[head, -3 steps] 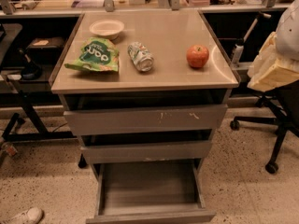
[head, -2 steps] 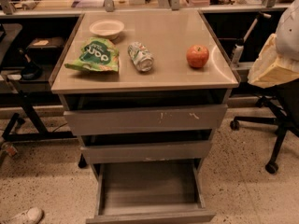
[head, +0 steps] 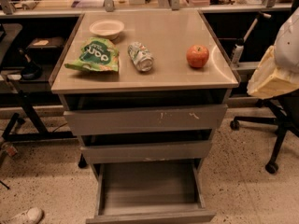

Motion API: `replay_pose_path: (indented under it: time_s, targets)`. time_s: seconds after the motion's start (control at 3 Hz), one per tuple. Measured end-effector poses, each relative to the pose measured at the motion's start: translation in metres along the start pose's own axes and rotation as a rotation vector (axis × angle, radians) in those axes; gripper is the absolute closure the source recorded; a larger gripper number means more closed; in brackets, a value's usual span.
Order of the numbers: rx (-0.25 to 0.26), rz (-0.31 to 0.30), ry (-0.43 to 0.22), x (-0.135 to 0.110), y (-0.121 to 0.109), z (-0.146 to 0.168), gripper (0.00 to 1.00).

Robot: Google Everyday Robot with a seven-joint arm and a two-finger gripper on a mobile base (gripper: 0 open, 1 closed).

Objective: Close bottom drawer

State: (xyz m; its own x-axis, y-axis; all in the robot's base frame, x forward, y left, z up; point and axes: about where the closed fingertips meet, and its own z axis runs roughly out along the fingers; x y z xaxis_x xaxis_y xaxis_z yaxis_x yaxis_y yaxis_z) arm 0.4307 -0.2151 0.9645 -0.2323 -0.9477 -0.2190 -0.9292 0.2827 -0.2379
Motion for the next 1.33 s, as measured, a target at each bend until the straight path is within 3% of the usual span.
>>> replay_pose_path:
  time_s: [0.33,0.67,1.0,1.33]
  targets:
    - [0.001,0.040,-0.008,0.009,0.029,0.026,1.00]
    - [-0.039,0.090,0.011,0.026,0.062,0.084,1.00]
    - [-0.141,0.144,0.061,0.053,0.110,0.156,1.00]
    - [-0.132,0.141,0.055,0.051,0.106,0.151,1.00]
